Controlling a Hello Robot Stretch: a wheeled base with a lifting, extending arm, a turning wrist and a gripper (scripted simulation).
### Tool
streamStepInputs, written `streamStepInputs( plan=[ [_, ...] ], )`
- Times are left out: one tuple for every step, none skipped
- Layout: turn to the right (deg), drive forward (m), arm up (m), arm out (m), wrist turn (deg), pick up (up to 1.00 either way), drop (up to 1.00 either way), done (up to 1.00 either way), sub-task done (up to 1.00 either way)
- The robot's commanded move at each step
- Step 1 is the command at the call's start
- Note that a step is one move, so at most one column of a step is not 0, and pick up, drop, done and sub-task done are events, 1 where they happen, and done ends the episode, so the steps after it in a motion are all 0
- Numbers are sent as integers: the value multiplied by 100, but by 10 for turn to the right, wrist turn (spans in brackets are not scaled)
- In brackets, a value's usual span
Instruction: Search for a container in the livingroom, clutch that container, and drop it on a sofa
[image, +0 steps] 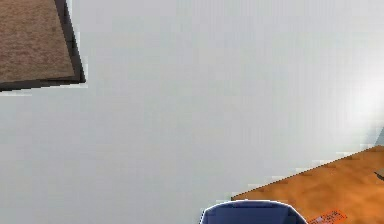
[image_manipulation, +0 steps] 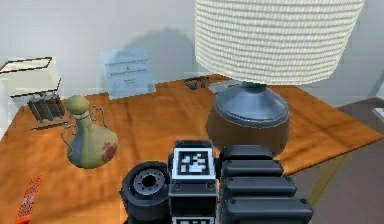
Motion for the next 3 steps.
streamStepInputs(
  plan=[
    [-450, 0, 0, 0, 0, 0, 0, 0, 0],
    [-450, 0, 0, 0, 0, 0, 0, 0, 0],
    [-420, 0, 0, 0, 0, 0, 0, 0, 0]
  ],
)
